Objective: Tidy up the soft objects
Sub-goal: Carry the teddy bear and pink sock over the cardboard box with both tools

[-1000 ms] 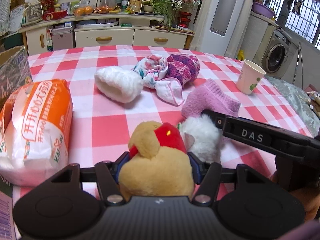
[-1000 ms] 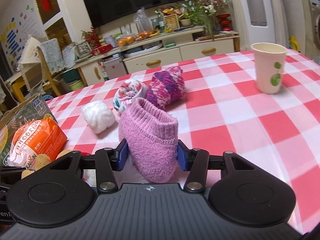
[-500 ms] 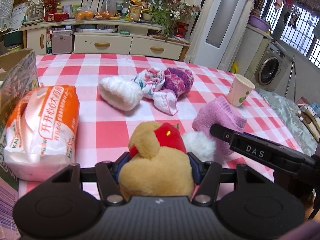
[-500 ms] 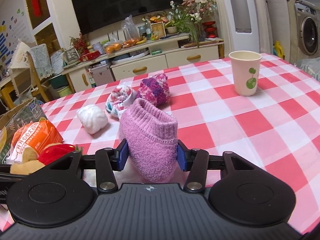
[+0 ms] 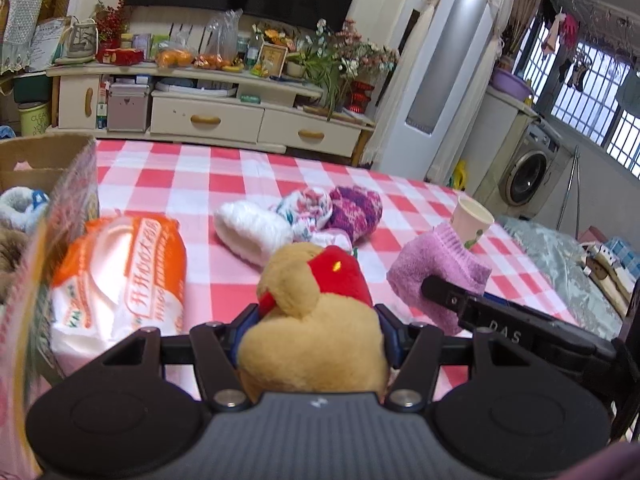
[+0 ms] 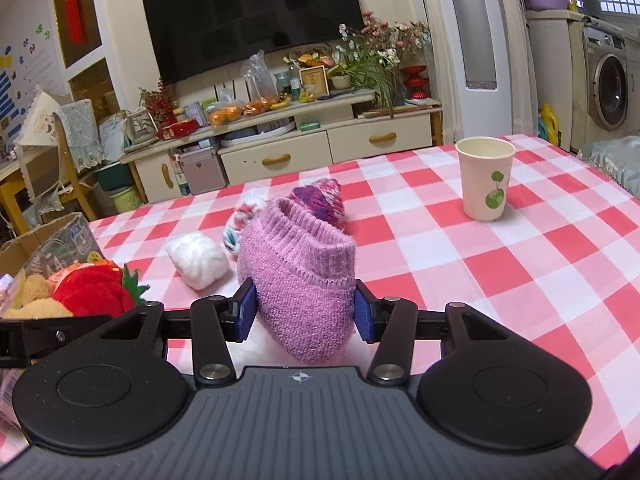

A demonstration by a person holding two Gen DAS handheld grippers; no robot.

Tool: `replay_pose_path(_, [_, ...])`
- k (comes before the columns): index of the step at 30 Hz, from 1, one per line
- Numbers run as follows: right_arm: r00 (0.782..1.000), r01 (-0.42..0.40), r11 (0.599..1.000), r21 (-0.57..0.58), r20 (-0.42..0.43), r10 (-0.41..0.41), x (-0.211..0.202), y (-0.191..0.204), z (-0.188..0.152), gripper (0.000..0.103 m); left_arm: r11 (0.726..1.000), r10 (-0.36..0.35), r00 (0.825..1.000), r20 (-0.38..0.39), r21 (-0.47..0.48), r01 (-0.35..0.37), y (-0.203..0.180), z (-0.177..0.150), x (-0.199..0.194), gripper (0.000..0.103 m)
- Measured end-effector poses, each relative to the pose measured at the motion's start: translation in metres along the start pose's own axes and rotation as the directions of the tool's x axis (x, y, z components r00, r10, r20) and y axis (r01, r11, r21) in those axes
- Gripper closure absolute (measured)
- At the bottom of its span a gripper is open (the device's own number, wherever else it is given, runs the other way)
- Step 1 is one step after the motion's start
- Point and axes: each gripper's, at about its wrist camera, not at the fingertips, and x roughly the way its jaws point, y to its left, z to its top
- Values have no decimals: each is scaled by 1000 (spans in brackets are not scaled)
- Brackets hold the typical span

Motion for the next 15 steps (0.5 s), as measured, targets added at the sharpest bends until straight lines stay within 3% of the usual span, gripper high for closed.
replay_pose_path(8, [998, -63, 998, -19, 16, 64, -4, 21, 10, 42, 999, -1, 998, 68, -39, 4, 20, 16, -21, 43])
replay_pose_path(15, [989, -143, 988, -57, 19, 144, -4, 45, 19, 42, 994, 51, 988, 143, -108, -36, 53, 33, -44, 43])
